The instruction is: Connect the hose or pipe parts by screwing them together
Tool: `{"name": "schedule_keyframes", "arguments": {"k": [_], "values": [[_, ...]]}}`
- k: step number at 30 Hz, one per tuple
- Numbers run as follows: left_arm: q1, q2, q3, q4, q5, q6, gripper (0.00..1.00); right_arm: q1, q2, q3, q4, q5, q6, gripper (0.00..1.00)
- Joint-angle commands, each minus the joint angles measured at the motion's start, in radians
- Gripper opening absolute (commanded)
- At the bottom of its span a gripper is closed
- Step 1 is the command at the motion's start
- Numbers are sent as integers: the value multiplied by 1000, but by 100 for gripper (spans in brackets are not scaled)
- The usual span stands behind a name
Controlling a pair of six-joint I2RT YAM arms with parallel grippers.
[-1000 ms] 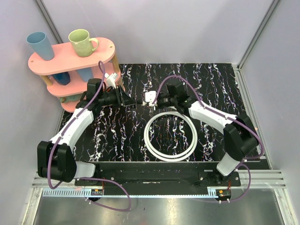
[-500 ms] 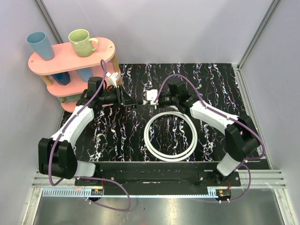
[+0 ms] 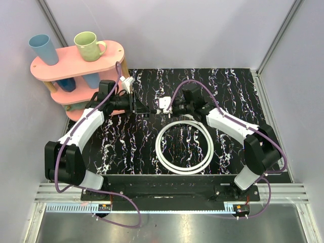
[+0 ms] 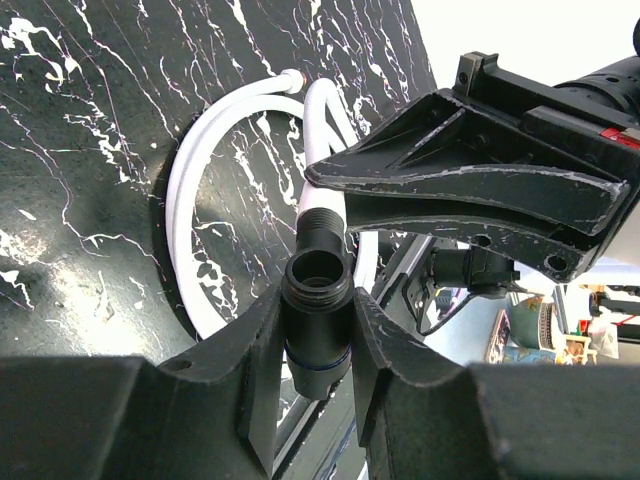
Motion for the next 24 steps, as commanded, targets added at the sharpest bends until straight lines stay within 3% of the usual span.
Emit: {"name": "schedule_keyframes", "arguments": {"k": [1, 5, 13, 20, 24], "values": [[-33, 7, 26, 7, -3, 36, 0, 16, -56, 74, 114, -59, 52, 0], [-42, -29, -47, 96, 10, 56, 0, 14, -57, 80, 91, -100, 63, 0], [-100, -64, -103, 191, 50, 263, 0, 13, -43, 118, -20, -163, 38, 0], [-109, -73, -173, 356, 114, 268, 0, -1, -34, 114, -32, -222, 55, 0], [-109, -55, -147, 267, 177, 375, 0, -10, -37, 115, -75, -258, 35, 0]]}}
